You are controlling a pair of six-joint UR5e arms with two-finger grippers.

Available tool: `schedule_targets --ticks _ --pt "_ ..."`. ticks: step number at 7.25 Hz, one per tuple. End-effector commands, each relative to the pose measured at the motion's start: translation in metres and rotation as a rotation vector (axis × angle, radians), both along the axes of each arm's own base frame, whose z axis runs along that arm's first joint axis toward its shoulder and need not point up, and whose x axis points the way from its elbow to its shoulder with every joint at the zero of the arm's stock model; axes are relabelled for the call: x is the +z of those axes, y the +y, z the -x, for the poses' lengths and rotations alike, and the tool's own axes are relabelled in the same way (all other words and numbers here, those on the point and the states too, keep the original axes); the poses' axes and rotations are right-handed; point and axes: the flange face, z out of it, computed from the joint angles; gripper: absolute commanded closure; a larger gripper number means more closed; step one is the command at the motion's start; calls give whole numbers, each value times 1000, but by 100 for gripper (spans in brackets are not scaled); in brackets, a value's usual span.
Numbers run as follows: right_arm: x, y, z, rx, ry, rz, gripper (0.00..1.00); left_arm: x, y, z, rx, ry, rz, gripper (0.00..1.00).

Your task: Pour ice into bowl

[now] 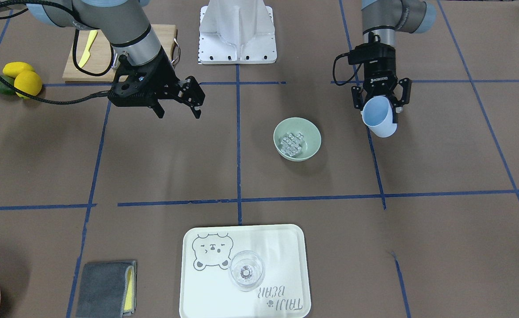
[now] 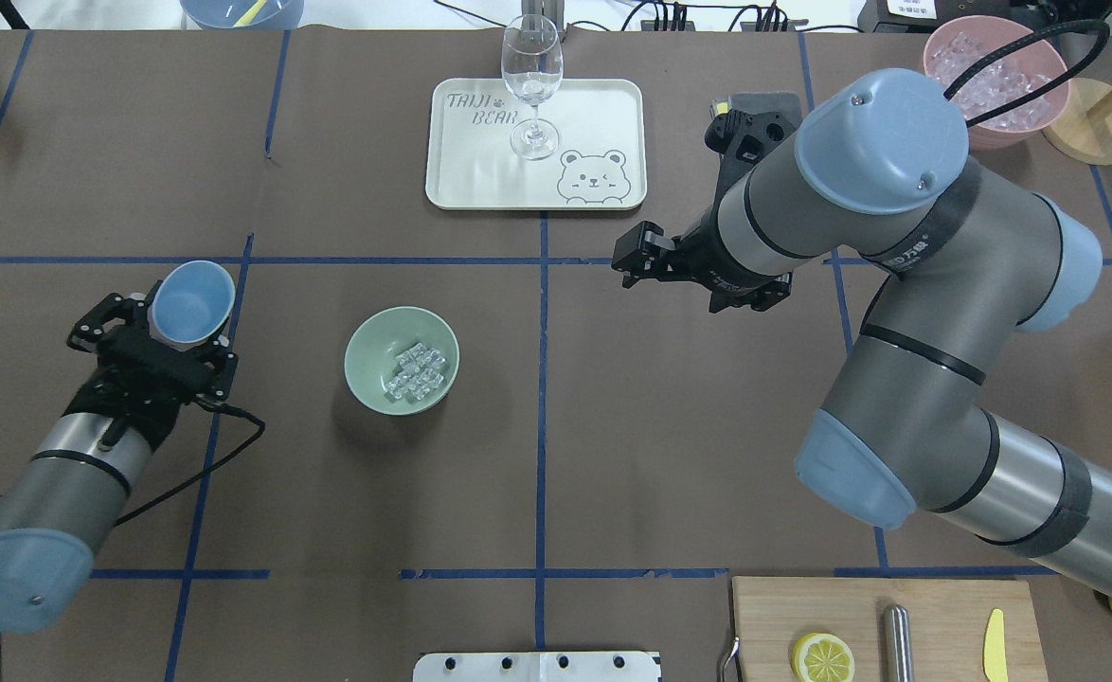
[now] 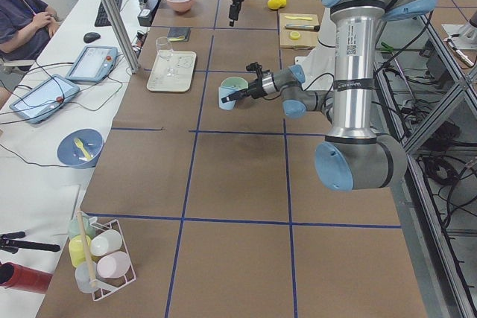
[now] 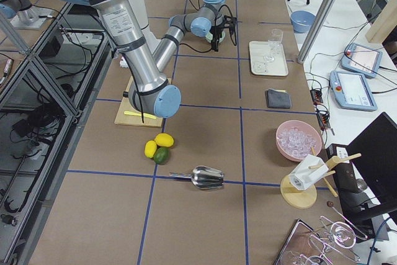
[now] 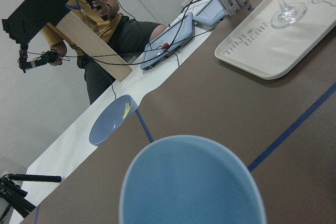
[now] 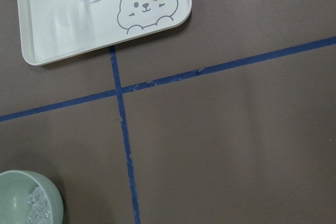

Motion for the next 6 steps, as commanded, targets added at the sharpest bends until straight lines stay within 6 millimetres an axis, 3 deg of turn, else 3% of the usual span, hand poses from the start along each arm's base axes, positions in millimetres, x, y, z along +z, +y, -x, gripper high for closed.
schedule_targets --ticks 1,2,6 --pt "-1 0 0 0 -2 0 0 48 8 32 7 60 -2 100" --pt "-2 0 0 0 -3 -1 0 59 10 39 0 149 41 100" --pt "-4 1 1 -1 -4 -2 0 134 22 56 15 305 179 100"
